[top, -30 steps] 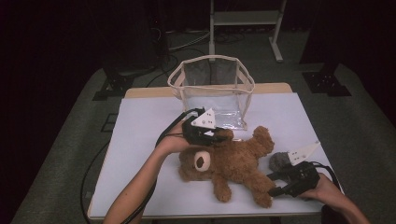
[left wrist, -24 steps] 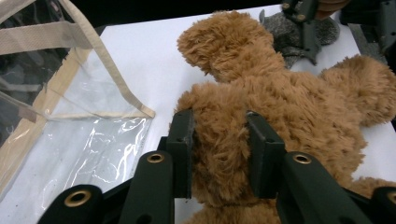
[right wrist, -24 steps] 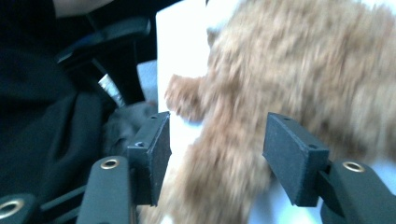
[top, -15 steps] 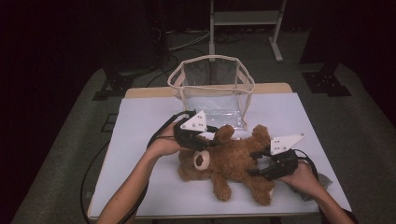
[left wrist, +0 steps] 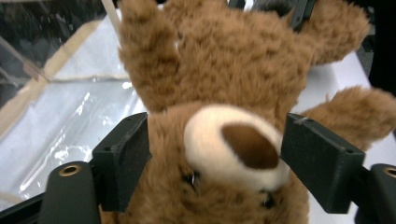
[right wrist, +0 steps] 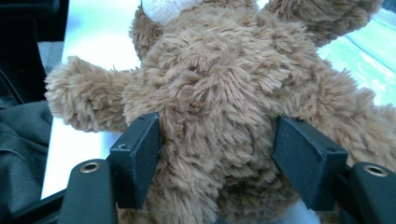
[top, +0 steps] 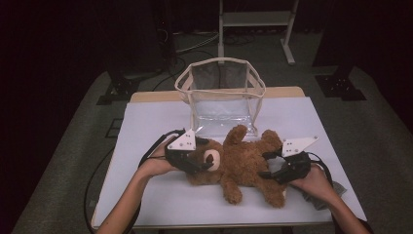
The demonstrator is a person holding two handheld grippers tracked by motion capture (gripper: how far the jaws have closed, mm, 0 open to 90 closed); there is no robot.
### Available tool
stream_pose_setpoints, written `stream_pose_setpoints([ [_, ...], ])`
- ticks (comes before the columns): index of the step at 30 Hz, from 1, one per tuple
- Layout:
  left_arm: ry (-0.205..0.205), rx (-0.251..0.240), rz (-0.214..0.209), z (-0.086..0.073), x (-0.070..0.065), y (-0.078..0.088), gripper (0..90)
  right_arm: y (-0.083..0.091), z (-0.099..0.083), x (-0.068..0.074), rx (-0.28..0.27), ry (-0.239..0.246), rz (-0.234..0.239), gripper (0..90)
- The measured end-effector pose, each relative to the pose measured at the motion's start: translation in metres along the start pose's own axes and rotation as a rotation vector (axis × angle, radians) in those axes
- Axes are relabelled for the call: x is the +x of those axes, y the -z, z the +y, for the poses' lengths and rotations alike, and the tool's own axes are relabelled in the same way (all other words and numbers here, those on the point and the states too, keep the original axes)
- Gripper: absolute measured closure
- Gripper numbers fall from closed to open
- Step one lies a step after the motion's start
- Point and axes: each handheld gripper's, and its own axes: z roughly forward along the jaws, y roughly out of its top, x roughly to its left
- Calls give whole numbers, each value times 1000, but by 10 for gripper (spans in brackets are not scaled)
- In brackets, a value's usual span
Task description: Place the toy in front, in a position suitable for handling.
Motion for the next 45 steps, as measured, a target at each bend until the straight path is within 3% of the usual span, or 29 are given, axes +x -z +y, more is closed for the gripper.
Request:
stream_pose_setpoints([
  [3,5,-3,-9,-7,-2,-5,195,0,1,0,6,5,-11,294],
  [6,-25,-4,4,-13,-7,-11,160,-1,-1,-2,-3,-8,-9,290],
  [8,-50,-4,32,-16,-10,-15,134,-4,-3,-3,-12,-14,-4,288],
  [10,-44,-8,58,-17,-11,-20,137,-6,-4,-4,-17,-22,3,290],
  [13,-34,-8,77,-18,-11,-23,173,-7,-5,-6,-23,-35,8,295],
  [15,-19,-10,84,-18,-11,-24,271,-9,-6,-7,-32,-43,14,314],
  [21,-13,-28,120,-18,-15,-23,346,-10,-7,-11,-51,-78,55,494],
  [23,-16,-19,118,-16,-16,-22,355,-8,-3,-9,-52,-74,68,593],
  [31,-13,17,74,-6,-19,-9,360,-7,5,-4,-47,-77,124,635],
  [34,6,14,50,-3,-23,0,361,-8,9,2,-51,-77,150,651],
  [37,34,32,37,-3,-26,8,362,-11,14,7,-48,-60,165,645],
  [40,42,80,55,-8,-31,9,360,-14,15,7,-40,-50,151,588],
  [43,75,62,64,-13,-33,11,353,-11,14,3,-45,-73,136,465],
  [45,80,58,65,-16,-34,12,345,-4,12,2,-24,-89,100,370],
])
